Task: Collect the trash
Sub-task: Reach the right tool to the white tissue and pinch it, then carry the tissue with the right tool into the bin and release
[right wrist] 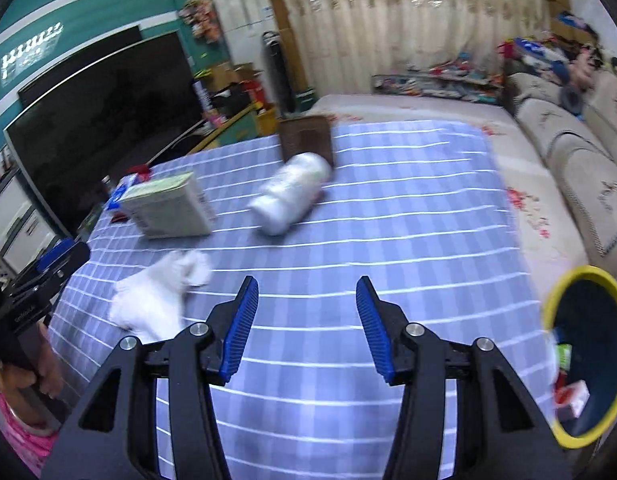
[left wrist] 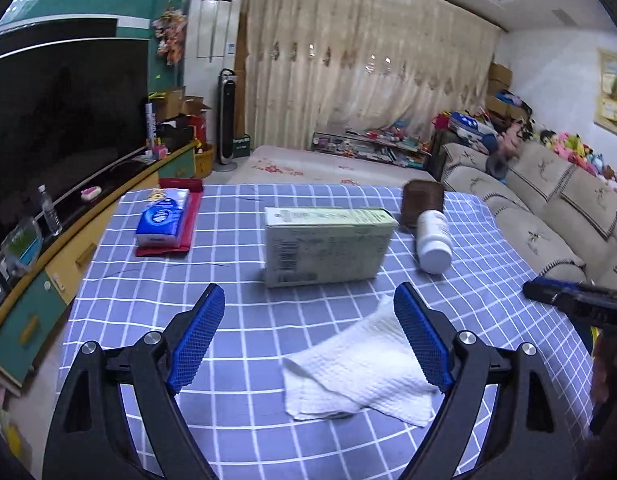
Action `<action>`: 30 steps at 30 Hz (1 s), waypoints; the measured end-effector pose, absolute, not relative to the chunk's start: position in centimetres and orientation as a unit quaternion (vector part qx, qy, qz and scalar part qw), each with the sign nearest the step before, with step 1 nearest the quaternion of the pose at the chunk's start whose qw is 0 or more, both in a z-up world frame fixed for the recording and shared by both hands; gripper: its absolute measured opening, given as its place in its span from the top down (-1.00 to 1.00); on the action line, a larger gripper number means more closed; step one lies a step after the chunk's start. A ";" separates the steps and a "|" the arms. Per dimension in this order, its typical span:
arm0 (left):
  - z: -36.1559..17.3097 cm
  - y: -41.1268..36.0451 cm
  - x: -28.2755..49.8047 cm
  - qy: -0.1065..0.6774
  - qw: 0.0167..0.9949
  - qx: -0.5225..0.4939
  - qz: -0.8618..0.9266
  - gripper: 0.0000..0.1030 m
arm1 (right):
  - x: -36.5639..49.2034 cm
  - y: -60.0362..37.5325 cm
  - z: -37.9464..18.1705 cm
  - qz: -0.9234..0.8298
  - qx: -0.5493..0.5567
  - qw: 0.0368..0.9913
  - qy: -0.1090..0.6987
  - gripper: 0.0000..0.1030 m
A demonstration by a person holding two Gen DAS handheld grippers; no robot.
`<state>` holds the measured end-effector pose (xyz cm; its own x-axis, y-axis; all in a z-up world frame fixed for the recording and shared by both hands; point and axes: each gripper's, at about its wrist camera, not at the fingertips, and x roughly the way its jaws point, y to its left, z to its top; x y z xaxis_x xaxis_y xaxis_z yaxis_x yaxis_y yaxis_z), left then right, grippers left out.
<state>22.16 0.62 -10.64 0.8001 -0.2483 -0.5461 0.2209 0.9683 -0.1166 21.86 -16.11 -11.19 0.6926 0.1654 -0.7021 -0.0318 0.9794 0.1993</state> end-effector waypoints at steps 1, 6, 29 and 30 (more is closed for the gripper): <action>-10.5 0.9 22.1 0.287 0.950 -0.027 -0.122 -0.66 | 22.2 -15.0 -11.3 0.060 0.081 0.915 0.391 0.05; -9.9 2.1 21.8 0.265 0.960 -0.021 -0.086 -0.69 | 22.7 -10.6 -12.1 0.118 0.061 0.902 0.410 0.05; -9.4 4.5 21.0 0.253 0.966 -0.045 -0.043 -0.72 | 24.6 -3.7 -14.4 0.192 0.013 0.866 0.462 0.86; -9.5 4.4 21.0 0.254 0.965 -0.045 -0.044 -0.72 | 24.3 -4.1 -14.0 0.193 0.016 0.868 0.457 0.86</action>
